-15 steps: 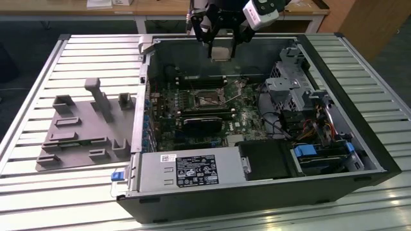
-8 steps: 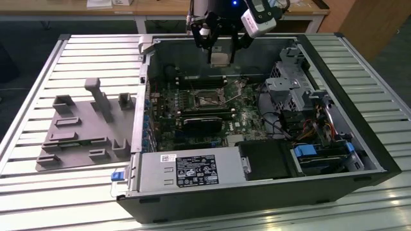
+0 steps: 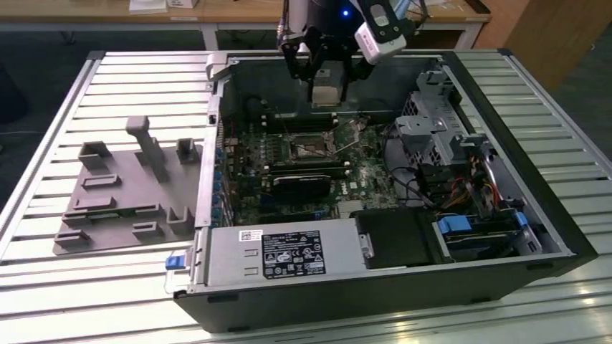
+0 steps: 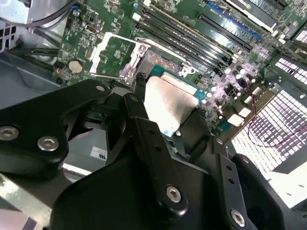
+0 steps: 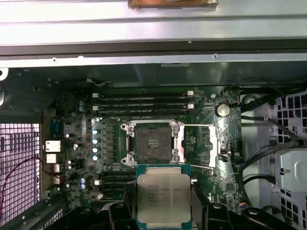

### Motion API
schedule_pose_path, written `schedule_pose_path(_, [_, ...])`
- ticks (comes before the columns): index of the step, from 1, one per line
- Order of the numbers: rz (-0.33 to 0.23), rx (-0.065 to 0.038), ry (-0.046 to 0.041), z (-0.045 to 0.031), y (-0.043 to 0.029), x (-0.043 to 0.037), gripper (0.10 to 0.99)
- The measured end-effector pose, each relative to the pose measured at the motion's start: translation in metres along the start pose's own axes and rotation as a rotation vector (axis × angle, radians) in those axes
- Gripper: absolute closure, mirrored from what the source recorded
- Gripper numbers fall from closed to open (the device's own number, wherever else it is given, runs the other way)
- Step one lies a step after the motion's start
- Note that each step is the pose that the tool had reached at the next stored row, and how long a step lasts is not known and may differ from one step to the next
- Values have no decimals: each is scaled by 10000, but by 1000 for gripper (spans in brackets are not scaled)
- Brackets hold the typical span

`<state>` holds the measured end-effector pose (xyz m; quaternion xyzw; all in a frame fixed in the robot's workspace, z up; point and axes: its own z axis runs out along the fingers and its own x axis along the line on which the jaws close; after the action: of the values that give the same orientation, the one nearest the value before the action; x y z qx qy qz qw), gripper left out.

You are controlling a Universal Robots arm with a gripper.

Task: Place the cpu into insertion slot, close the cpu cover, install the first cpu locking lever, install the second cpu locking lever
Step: 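Place the cpu into insertion slot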

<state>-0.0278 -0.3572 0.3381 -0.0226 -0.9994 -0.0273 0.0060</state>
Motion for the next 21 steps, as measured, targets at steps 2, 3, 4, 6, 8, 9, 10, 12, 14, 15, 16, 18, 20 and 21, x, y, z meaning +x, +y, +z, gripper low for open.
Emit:
schedule_pose_path(2, [249,3,-18,26,-1,1,549])
schedule_pose_path(3, [415,1,-26,39,-2,1,549])
schedule_pose_path(4, [593,-1,-36,52,-3,1,549])
schedule_pose_path(6, [953,-5,-55,79,-4,1,549])
schedule_pose_path(8, [1324,-10,-75,108,-6,1,549])
schedule_pose_path(9, [1502,-13,-85,122,-7,0,549])
schedule_pose_path(10, [1683,-15,-94,134,-7,0,549])
schedule_pose_path(12, [2041,-19,-114,159,-9,0,549])
schedule_pose_path(14, [2416,-25,-134,184,-10,0,549])
schedule_pose_path(15, [2597,-28,-144,195,-10,-1,549])
schedule_pose_path(16, [2775,-30,-154,206,-11,-1,549])
schedule_pose_path(18, [3134,-34,-173,228,-12,-1,549])
schedule_pose_path(20, [3495,-39,-192,249,-14,-1,549])
schedule_pose_path(21, [3673,-41,-202,257,-14,-1,549])
